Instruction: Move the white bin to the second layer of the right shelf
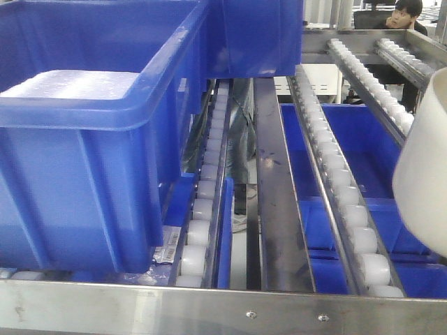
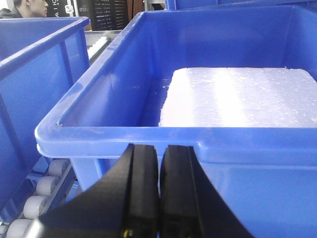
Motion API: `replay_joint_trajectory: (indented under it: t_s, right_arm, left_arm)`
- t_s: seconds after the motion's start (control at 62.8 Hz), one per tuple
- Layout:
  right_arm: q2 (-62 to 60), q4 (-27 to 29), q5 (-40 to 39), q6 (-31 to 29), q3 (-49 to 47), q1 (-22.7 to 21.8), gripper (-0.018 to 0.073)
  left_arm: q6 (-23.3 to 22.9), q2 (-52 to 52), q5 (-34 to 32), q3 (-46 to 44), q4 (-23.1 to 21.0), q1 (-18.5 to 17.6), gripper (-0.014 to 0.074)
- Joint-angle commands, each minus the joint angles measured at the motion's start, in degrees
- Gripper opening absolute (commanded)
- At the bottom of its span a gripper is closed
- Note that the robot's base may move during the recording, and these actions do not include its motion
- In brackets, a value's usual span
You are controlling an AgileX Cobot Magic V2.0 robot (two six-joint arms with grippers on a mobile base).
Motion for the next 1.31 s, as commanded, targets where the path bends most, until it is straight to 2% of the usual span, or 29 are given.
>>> replay_joint_trajectory:
  t_s: [0.0, 0.111, 0.669, 0.812, 0.892, 1.051, 1.29]
  right_arm:
    - [-1.0, -1.3, -3.2, 0.0, -2.3, -0.2, 0.0055]
    - [-0.4, -3.0, -3.6, 0.0, -2.1, -0.2, 0.0055]
    - [0.7, -2.8, -9.1, 0.0, 1.3, 1.9, 0.0059]
    - [1.0, -2.3, -8.2, 0.0, 1.3, 2.0, 0.0064]
    - [1.5, -2.3, -7.9, 0.0, 1.3, 2.0, 0.0111]
    - [2.3, -2.3, -7.9, 0.0, 1.3, 3.2, 0.0265]
    - [2.6, -2.3, -7.5, 0.0, 1.2, 3.3, 0.0298]
  left_arm:
    - [-0.1, -0.8, -4.8, 2.1, -0.3, -0.3, 0.0085]
    - [-0.1, -0.8, -4.8, 2.1, -0.3, -0.3, 0.0085]
    - [-0.1, -0.8, -4.8, 2.1, -0.3, -0.3, 0.0085]
    - [-0.1, -0.8, -4.8, 2.1, -0.3, -0.3, 0.0085]
    - [-0.1, -0.8, -4.8, 2.1, -0.3, -0.3, 0.0085]
    - [-0.1, -0.8, -4.8, 2.1, -0.3, -0.3, 0.0085]
    - [-0.1, -0.8, -4.8, 2.1, -0.3, -0.3, 0.0085]
